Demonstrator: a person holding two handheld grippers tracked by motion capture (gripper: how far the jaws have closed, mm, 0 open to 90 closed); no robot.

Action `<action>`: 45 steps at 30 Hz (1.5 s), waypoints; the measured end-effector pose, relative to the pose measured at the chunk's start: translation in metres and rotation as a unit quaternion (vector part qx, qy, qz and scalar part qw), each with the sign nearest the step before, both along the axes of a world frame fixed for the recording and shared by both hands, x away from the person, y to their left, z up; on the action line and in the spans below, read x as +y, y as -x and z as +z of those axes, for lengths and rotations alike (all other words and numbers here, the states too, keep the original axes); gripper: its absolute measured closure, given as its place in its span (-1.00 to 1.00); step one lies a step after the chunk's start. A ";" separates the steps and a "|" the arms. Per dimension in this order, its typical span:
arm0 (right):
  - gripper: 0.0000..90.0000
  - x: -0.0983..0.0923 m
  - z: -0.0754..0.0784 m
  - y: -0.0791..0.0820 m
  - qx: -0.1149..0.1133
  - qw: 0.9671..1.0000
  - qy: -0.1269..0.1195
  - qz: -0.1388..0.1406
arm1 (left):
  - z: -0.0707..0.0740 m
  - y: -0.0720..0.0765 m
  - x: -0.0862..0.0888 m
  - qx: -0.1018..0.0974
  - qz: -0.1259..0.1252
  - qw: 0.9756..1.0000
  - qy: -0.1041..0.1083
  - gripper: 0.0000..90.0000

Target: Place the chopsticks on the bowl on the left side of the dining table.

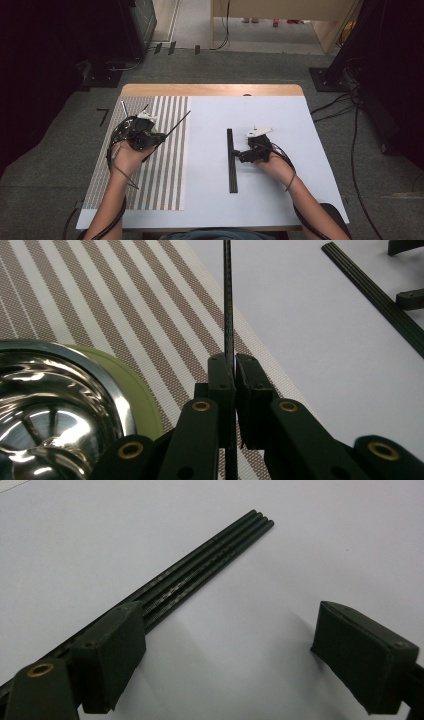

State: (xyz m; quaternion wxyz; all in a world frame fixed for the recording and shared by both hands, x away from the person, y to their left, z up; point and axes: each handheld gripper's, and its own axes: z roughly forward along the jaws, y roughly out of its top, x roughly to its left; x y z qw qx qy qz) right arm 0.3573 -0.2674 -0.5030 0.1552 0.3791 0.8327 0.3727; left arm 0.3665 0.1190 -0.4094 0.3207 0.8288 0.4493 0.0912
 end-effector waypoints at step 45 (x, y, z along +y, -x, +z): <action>-0.70 0.000 0.000 0.000 0.000 1.000 0.000 -0.001 | 0.005 0.000 0.060 -0.008 0.062 0.998 -0.013 0.94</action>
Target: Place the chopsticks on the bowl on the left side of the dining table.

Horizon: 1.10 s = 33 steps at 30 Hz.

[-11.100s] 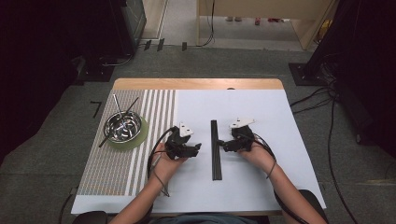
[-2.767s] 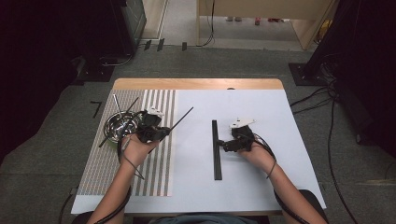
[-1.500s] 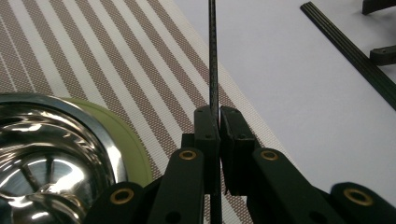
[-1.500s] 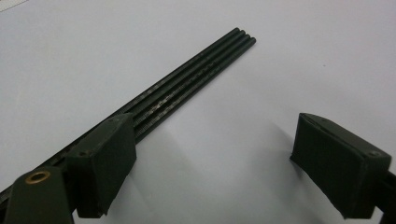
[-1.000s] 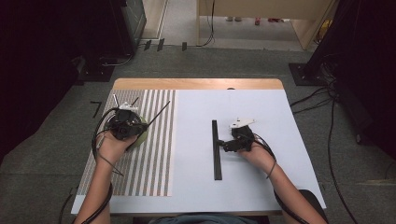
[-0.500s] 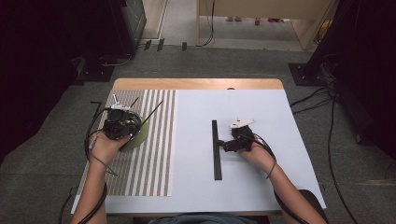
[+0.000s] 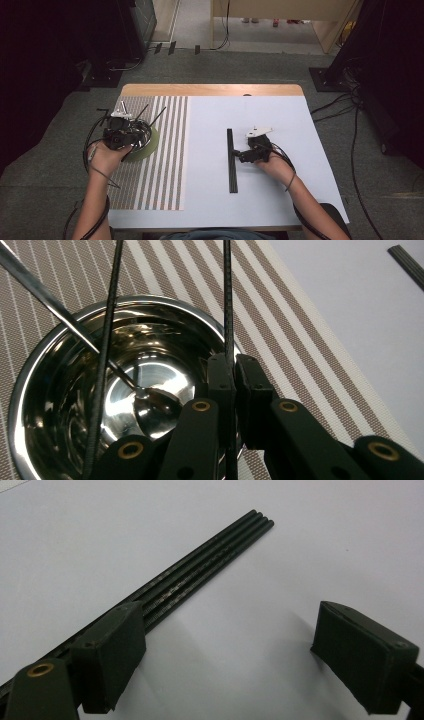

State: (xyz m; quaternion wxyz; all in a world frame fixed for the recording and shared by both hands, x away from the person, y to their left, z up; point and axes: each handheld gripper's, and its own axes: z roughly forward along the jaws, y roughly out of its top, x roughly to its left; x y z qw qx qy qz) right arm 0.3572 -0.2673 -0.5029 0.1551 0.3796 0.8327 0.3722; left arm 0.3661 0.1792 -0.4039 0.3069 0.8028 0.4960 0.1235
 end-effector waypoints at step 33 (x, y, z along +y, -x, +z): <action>-0.70 0.000 0.000 0.000 0.000 1.000 0.000 0.000 | -0.006 -0.002 0.025 -0.010 0.033 0.999 -0.036 0.94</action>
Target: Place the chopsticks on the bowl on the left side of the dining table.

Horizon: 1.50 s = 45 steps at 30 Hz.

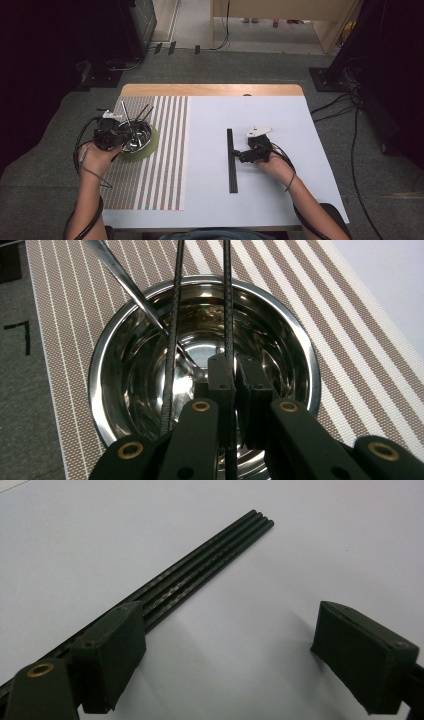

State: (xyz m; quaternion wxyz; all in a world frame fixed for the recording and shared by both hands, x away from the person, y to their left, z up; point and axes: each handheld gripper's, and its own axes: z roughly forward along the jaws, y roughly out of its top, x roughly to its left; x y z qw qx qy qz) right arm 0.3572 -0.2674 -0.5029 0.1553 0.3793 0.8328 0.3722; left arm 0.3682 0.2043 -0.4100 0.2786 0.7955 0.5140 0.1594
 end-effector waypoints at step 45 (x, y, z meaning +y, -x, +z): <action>-0.70 0.000 0.000 0.000 0.000 1.000 0.000 0.000 | -0.014 -0.010 0.008 -0.015 0.011 1.000 -0.023 0.92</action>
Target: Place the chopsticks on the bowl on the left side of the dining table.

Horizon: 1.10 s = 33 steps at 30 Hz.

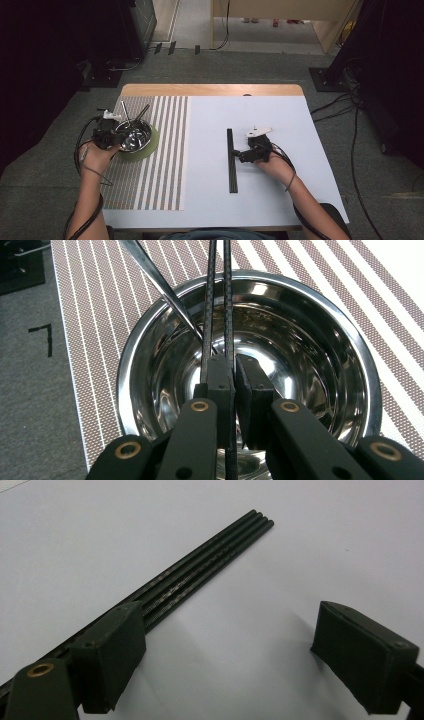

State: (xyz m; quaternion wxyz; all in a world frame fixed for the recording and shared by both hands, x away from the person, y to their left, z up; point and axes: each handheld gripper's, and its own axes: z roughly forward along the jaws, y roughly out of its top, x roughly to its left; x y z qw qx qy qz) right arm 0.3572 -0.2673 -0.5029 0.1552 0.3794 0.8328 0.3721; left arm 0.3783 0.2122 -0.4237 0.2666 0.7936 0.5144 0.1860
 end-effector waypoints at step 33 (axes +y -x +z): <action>-0.70 0.000 0.000 0.000 0.000 1.000 0.000 0.000 | -0.007 0.001 0.005 -0.027 0.005 1.000 -0.004 0.42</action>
